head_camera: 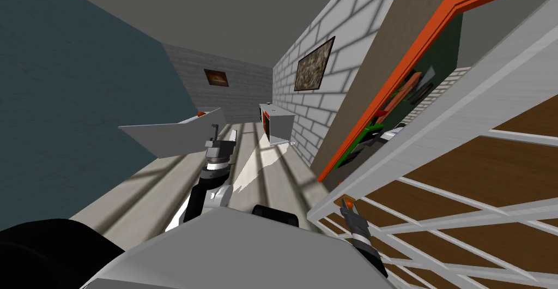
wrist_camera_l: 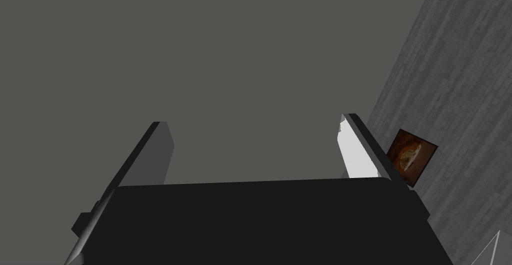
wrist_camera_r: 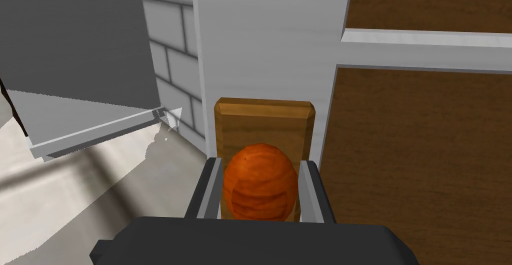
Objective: Pull the door open
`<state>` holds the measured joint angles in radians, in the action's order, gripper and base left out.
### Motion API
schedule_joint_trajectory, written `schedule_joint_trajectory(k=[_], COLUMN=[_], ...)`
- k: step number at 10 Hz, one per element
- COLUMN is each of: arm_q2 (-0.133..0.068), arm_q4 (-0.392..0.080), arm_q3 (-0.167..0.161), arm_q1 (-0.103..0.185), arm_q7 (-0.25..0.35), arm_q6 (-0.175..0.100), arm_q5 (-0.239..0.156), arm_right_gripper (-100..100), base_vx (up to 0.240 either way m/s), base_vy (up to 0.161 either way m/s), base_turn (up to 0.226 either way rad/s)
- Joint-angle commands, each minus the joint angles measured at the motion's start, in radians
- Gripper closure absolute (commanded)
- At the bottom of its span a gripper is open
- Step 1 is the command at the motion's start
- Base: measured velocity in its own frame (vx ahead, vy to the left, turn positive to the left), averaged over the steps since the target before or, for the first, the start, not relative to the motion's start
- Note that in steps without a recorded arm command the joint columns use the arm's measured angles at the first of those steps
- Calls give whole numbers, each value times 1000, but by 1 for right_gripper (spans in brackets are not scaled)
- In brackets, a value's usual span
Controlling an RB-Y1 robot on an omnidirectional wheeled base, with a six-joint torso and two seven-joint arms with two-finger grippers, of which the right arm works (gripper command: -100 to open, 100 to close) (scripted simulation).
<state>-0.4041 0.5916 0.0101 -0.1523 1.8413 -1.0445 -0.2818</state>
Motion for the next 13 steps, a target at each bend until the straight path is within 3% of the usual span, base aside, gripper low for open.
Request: schedule_joint_trajectory(k=[1,4,5,6,8,9,10,13], arm_q2=[0,-14,-14,-24,-32,-35,-35,-43], arm_q4=[0,9,9,15,21,23,40,48], arm_q3=[0,-39,-39,-63,-83,-90,-84,-118], arm_q1=[0,-27,-27,-43,-56,-61,-64,-83], arm_q7=[0,29,29,47,63,68,62,76], arm_q6=[0,-39,-39,-64,-86,-94,-76,-110], arm_q5=[0,34,34,54,72,78,73,104], arm_right_gripper=[100,100,100,100,100,100,100,100], base_vx=[-96,-201,-140,-177,-211,-201,-81,-162], base_vy=[14,-31,-20,-27,-18,-48,-18,-60], base_turn=[7,46,10,30,33,25,17,34])
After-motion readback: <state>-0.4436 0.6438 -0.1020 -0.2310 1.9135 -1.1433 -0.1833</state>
